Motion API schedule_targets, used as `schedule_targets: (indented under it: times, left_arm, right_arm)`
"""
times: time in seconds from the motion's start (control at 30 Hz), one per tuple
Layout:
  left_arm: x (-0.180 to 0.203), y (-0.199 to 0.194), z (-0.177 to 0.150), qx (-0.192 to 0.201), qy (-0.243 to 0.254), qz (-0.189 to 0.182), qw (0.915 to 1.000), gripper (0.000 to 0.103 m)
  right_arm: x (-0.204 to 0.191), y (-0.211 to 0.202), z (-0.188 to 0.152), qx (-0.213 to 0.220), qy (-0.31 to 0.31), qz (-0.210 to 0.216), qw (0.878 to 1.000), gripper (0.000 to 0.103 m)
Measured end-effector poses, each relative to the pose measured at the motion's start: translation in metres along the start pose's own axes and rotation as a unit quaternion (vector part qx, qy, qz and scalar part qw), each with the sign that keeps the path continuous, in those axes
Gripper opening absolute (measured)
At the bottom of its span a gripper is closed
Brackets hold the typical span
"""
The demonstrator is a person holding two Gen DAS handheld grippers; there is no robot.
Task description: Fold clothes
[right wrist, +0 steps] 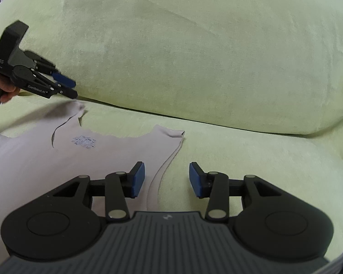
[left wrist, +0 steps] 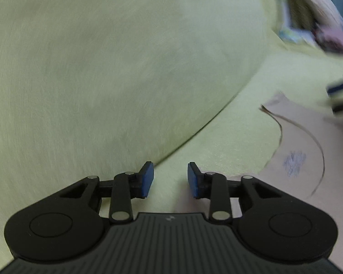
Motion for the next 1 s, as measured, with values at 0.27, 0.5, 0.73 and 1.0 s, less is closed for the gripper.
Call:
schedule_targets:
  times: [0.27,0.5,0.73,1.0]
  left_arm:
    - [0.038,0.029,0.004,-0.049,0.102,-0.029,0.9931,0.006]
    - [0.013,0.033,0.010,-0.014,-0.029,-0.038,0.9988,0.000]
    - [0.011,0.057,0.000,-0.059,-0.067,0.021,0.9958,0.000]
    - [0.001,0.038,-0.015,-0.042,-0.076,0.003,0.9962,0.001]
  right_arm:
    - [0.000,0.002,-0.001,-0.003,0.002,0.001,1.000,0.039]
    - [0.001,0.002,-0.002,-0.004,0.003,0.000,1.000,0.039]
    - [0.002,0.003,-0.002,-0.007,0.007,0.008,1.000,0.039]
    - [0.008,0.004,-0.002,-0.008,0.024,0.017,1.000,0.043]
Point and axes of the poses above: each gripper's, at about its wrist camera, not at the fingertips, and y roughly the way its jaws point, x to its right, z to its top, the point moved 1 cm from there along y, roughly the way its jaws point, and after that the axes turned 1 degree about -y, right-handed, at the moved point
